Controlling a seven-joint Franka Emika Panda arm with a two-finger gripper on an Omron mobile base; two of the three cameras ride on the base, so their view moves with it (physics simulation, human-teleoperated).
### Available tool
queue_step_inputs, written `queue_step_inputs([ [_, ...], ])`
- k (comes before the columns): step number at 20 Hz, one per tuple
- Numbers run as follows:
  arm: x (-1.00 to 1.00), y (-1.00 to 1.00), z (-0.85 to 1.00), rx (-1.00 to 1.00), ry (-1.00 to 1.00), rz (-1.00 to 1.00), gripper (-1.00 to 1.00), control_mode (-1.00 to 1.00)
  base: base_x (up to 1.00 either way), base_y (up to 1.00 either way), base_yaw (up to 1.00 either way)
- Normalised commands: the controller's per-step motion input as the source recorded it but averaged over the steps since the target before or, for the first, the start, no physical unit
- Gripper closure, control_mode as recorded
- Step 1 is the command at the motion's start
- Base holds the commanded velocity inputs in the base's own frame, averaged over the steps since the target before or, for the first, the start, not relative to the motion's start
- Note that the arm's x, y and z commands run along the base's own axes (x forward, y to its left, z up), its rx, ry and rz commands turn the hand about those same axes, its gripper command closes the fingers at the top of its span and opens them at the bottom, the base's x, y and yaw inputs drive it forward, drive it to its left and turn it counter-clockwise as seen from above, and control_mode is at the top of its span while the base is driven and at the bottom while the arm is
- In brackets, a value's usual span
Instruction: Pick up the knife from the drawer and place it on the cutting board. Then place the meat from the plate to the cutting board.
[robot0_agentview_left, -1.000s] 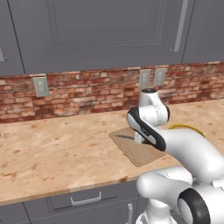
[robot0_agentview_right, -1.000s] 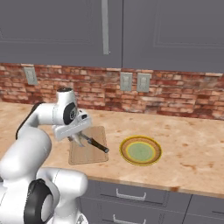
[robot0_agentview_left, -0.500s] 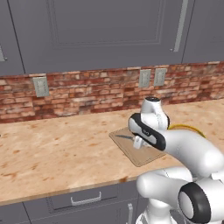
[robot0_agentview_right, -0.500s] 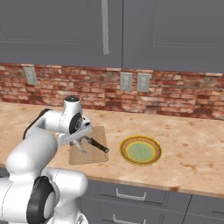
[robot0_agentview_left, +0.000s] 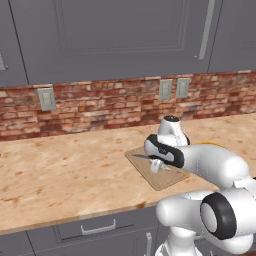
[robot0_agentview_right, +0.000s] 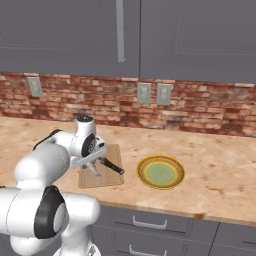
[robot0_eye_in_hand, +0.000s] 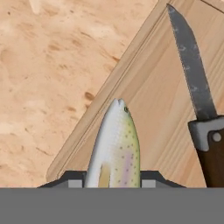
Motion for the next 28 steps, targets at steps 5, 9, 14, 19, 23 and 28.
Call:
queue_step_inputs([
  [5, 0.34, 0.00, -0.16, 0.00, 0.00, 0.08, 1.00, -1.00, 0.00, 0.00, 0.00],
  [9, 0.27, 0.00, -0.26, 0.00, 0.00, 0.09, 1.00, -1.00, 0.00, 0.00, 0.00],
  [14, 0.27, 0.00, -0.31, 0.00, 0.00, 0.08, 1.00, -1.00, 0.00, 0.00, 0.00],
  [19, 0.20, 0.00, -0.34, 0.00, 0.00, 0.08, 1.00, -1.00, 0.00, 0.00, 0.00],
  [23, 0.15, 0.00, -0.36, 0.00, 0.00, 0.09, 1.00, -1.00, 0.00, 0.00, 0.00],
  [28, 0.17, 0.00, -0.38, 0.00, 0.00, 0.09, 1.00, -1.00, 0.00, 0.00, 0.00],
])
